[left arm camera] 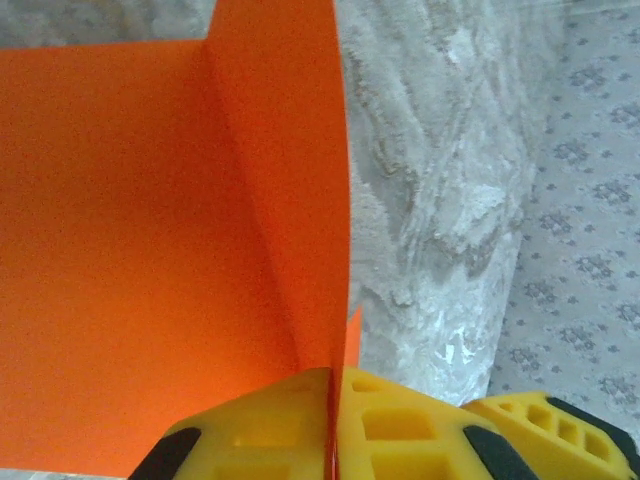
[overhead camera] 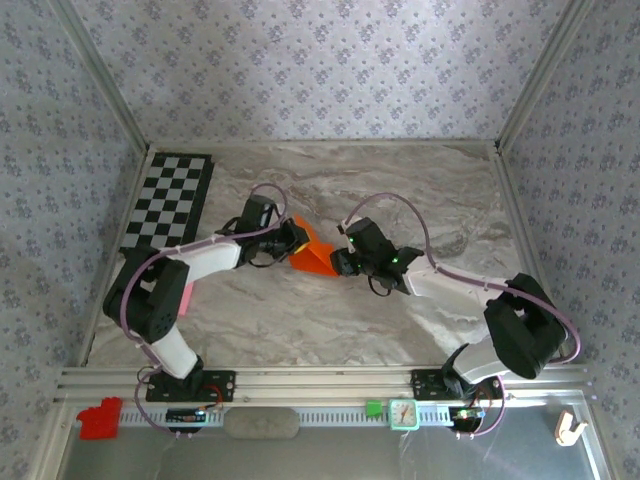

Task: Fold a paper plane with a square sheet of paper (pick it up from the middle)
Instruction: Move the paper to the center of the table.

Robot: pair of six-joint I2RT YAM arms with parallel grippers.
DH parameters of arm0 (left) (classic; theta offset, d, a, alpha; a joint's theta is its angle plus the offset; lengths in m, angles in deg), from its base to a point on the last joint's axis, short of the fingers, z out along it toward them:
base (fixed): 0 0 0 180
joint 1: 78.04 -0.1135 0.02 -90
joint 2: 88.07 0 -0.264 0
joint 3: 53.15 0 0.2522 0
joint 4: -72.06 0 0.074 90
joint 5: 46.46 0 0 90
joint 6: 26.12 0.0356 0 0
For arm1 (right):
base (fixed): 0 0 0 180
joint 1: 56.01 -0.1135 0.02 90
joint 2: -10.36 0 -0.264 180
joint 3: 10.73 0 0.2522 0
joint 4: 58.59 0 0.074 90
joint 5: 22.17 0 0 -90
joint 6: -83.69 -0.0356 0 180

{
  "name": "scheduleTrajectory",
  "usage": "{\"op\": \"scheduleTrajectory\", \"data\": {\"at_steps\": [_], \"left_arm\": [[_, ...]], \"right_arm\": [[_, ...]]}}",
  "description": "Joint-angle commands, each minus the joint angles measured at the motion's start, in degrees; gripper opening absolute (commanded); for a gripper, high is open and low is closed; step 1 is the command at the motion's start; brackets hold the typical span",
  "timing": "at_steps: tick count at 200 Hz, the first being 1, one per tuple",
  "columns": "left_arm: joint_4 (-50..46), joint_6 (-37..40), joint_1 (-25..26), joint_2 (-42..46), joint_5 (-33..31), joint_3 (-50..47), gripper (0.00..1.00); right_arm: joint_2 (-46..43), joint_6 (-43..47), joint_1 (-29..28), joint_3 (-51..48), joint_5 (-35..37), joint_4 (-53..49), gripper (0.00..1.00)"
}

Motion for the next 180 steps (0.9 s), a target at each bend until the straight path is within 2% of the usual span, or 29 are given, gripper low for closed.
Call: {"op": "scheduleTrajectory", "data": {"at_steps": [1,81,127,180], "left_arm": [[-4.68,-3.06,0.38,-3.15,-2.40,1.29,0.10],[-14.06,-4.47,0.81,-5.12,-5.02,3.51,0.10],[-17.07,-5.03,1.00,-5.20,-5.04,5.12,0.10],[-18.13,-5.99,1.00,-4.85,-4.35,5.55,0.11]], "right_arm": [[0.88,1.56,-0.17,-0.05,0.35,-0.02,0.50],[9.00,6.23,-4.04,2.89,-2.03,2.40,0.47],[14.08,10.10,-7.20,5.00,0.14,4.21,0.44],[18.65,11.79,-8.07,7.78,2.28,4.90,0.39]]}}
